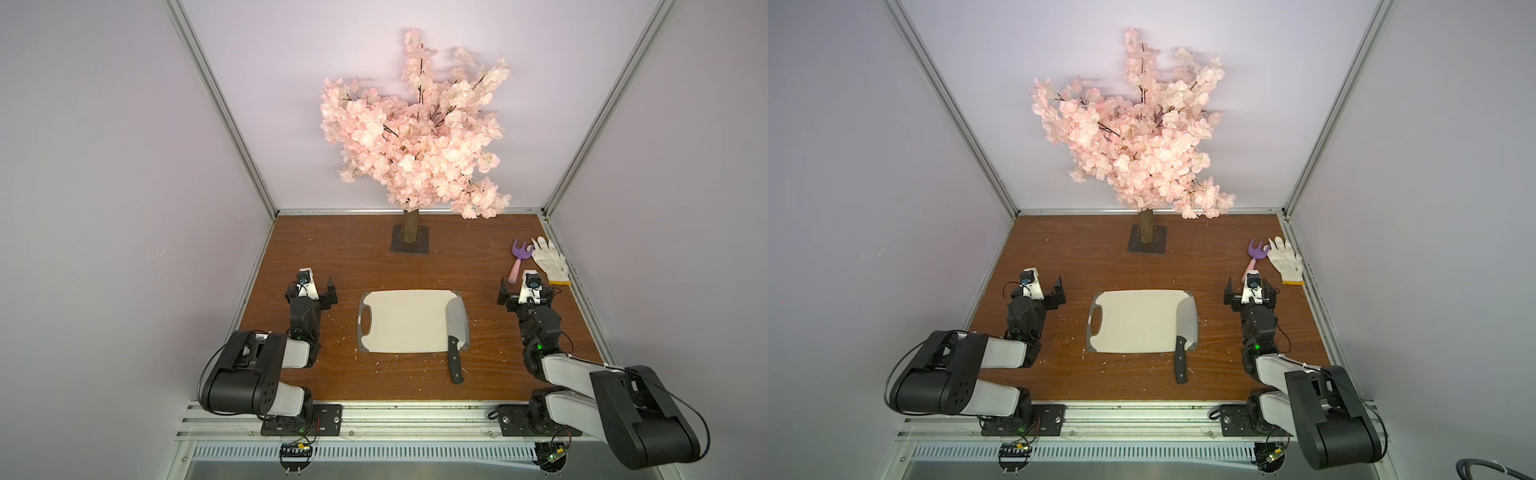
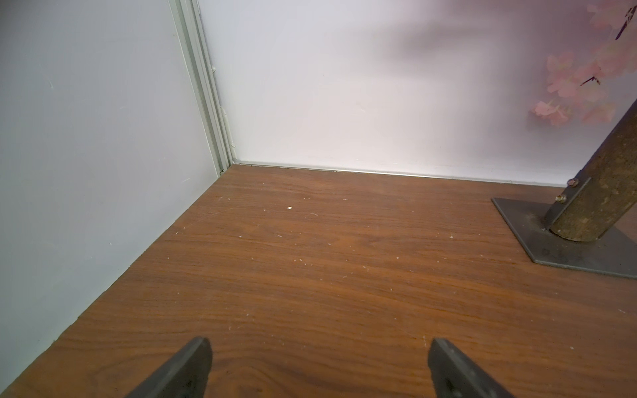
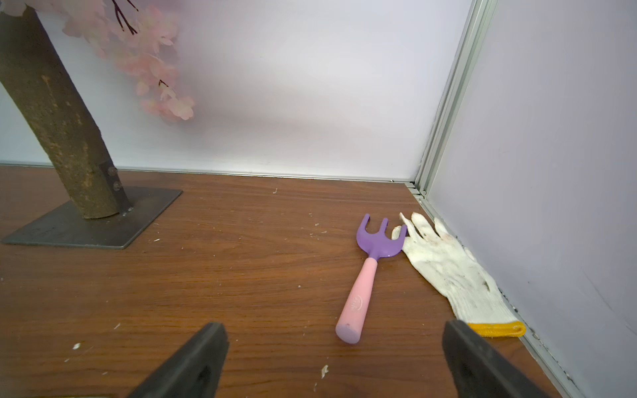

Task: Align the knife with the edge of the cutting board
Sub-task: Reset both arms

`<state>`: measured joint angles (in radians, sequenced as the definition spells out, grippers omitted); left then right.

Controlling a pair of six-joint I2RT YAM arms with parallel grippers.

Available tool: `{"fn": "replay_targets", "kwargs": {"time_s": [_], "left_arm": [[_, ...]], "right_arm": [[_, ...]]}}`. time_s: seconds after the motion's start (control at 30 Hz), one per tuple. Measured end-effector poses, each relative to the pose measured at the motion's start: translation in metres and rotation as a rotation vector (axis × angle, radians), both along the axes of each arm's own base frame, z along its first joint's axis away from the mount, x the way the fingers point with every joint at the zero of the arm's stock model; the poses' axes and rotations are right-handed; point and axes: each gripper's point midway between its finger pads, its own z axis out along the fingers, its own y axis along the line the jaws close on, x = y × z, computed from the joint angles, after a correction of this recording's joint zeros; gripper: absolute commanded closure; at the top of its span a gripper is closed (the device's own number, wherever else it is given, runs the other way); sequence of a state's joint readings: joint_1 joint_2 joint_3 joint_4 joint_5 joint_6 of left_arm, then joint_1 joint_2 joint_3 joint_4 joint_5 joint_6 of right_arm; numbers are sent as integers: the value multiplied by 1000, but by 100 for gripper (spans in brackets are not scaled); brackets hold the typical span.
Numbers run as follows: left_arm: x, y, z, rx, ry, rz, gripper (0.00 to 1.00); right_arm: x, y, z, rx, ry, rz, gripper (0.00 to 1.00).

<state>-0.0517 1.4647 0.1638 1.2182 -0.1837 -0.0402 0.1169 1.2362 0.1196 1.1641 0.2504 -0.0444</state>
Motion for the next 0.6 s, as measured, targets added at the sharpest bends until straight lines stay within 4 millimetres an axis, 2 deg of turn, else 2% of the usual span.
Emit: {"fn": "replay_targets", "kwargs": {"time_s": [0.1,0.23,0.43,0.53,0.6], "left_arm": [[1,0,-5,0,1,0,2],[3,-2,-2,-1,-17,-11,2],[6,-16,2,14,-26,-96,2],[10,-20,5,20,-33,-125,2],[12,-21,7,20,-37,-133,2]], "right_arm": [[2,-1,-11,-1,23,-9,1],[2,-2,-23,1,37,-15,1],[-3,-3,-46,-2,60,-17,0],[0,-3,-43,0,51,-19,1],[9,-3,-35,5,38,-24,1]]}}
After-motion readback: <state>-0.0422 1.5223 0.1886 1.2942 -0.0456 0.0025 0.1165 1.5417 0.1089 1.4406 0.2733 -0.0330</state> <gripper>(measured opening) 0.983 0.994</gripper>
